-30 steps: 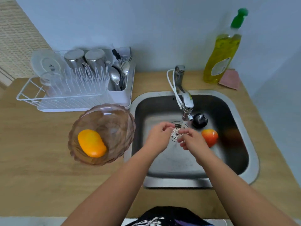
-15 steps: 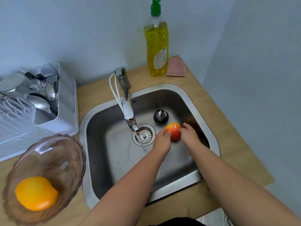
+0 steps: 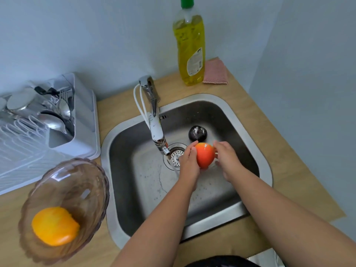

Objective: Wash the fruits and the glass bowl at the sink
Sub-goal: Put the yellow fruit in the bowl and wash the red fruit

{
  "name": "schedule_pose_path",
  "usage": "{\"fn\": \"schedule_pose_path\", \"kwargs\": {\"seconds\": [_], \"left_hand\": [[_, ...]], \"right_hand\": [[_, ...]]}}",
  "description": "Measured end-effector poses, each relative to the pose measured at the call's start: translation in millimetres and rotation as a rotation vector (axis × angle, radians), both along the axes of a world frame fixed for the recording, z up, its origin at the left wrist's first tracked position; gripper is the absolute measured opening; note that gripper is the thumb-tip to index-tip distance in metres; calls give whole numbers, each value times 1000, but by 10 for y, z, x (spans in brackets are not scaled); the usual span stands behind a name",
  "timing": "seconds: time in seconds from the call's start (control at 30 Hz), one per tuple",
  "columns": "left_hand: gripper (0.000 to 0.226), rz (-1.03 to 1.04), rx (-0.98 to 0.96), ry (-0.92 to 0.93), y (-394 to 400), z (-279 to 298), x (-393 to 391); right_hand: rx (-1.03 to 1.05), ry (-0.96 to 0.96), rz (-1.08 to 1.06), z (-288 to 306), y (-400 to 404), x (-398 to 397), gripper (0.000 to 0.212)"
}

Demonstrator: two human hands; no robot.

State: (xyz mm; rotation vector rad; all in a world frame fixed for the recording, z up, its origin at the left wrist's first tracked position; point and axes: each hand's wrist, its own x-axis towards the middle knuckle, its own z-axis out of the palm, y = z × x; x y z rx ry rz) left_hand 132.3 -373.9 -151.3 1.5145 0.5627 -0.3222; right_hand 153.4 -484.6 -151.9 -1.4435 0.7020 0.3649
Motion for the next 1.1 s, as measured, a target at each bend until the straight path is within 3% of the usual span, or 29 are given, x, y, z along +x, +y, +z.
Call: {"fn": "schedule_pose_path", "kwargs": {"seconds": [0.2, 0.33, 0.53, 0.7, 0.83, 0.9, 1.0, 1.1], "left_hand": [[29, 72, -48, -92, 185, 159, -125], [27, 146, -33, -134, 358, 191, -181], [29, 230, -55, -80, 571, 182, -264], [34, 229, -52, -149, 625, 106, -316], [21, 260, -55, -203, 632, 123, -317], [27, 325, -111, -183, 661, 125, -313], [30, 368, -168, -153, 692, 148, -326], [31, 335, -127, -168, 706, 144, -374]], "right_hand": [[110, -31, 59, 150, 370, 34, 30], [94, -83, 167, 211, 603, -33, 26], [55, -191, 352, 234, 808, -241, 32], [-3, -128, 272, 281, 950, -129, 23], [93, -73, 172, 287, 1003, -102, 34], [123, -143, 249, 246, 996, -192, 37], [131, -167, 377, 239, 994, -318, 60], [66, -182, 358, 262, 1044, -250, 43]]}}
